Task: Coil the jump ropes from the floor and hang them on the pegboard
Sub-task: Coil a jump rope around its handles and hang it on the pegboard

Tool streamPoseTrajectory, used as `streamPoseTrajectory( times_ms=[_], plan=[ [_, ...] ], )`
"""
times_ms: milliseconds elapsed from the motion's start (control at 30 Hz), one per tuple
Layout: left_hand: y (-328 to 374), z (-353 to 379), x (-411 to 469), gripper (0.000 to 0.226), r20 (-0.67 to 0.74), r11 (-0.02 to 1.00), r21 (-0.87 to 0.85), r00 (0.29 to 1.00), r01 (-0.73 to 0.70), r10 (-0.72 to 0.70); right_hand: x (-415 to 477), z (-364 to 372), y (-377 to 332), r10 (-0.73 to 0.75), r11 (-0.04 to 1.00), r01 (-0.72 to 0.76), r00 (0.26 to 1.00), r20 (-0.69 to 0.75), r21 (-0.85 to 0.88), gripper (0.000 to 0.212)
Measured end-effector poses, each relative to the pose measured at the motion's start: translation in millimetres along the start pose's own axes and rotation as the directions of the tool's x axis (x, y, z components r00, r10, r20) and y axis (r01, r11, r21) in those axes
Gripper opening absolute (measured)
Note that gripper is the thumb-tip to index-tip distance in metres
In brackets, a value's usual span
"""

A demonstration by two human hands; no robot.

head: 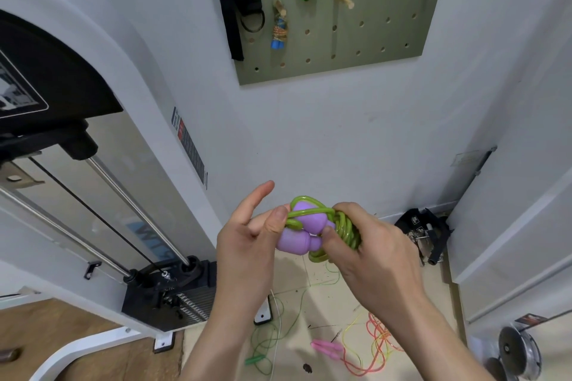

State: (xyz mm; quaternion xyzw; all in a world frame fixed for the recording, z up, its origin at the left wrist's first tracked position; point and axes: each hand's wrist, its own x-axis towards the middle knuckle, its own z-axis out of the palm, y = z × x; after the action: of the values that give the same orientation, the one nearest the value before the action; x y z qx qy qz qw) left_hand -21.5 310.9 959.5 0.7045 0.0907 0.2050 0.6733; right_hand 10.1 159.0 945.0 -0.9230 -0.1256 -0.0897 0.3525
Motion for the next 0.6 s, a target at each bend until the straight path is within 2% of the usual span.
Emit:
streamPoseTrajectory(
  times_ms=[100, 167, 233, 367, 467, 500, 533, 600],
  plan=[
    [0.5, -6.4, 6.9, 0.012, 0.028, 0.999, 0.051, 1.000, 0.007, -0.009, 2.2, 1.6, 3.5, 0.061, 0.981, -0.075, 0.994, 0.085, 0.177, 0.026],
    [1.9, -6.2, 11.4, 0.019, 0.065, 0.993, 0.114, 0.998, -0.014, 0.006, 3.5, 2.4, 5.0, 0.086, 0.964, -0.111, 0.990, 0.114, 0.243, 0.030],
    [3.8, -4.9, 10.9, 0.027, 0.146, 0.983, 0.166, 0.988, -0.072, 0.047, 5.9, -1.2, 5.8, 0.102, 0.970, -0.126, 0.987, 0.124, 0.209, 0.034],
    [5.5, -8.1, 5.1, 0.029, 0.371, 0.844, 0.368, 0.894, -0.390, 0.252, 13.0, -12.1, 8.5, 0.120, 0.990, -0.126, 0.988, 0.093, 0.067, 0.033],
    [6.8, -5.4, 3.7, 0.018, 0.421, 0.792, 0.432, 0.873, -0.432, 0.247, 13.7, -10.4, 6.1, 0.119, 0.993, -0.121, 0.990, 0.080, 0.015, 0.037],
    [3.5, -5.2, 4.4, 0.015, 0.407, 0.735, 0.500, 0.874, -0.457, 0.266, 13.8, -9.6, 5.2, 0.120, 0.993, -0.119, 0.990, 0.071, -0.012, 0.036],
    [-0.4, -5.5, 6.3, 0.011, 0.400, 0.639, 0.591, 0.866, -0.493, 0.299, 14.0, -8.4, 4.4, 0.116, 0.992, -0.113, 0.991, 0.059, -0.054, 0.035],
    [-10.5, -7.4, 13.1, 0.014, 0.417, 0.396, 0.748, 0.841, -0.533, 0.345, 14.0, -5.3, 4.2, 0.097, 0.984, -0.090, 0.994, 0.041, -0.157, 0.036]
  ],
)
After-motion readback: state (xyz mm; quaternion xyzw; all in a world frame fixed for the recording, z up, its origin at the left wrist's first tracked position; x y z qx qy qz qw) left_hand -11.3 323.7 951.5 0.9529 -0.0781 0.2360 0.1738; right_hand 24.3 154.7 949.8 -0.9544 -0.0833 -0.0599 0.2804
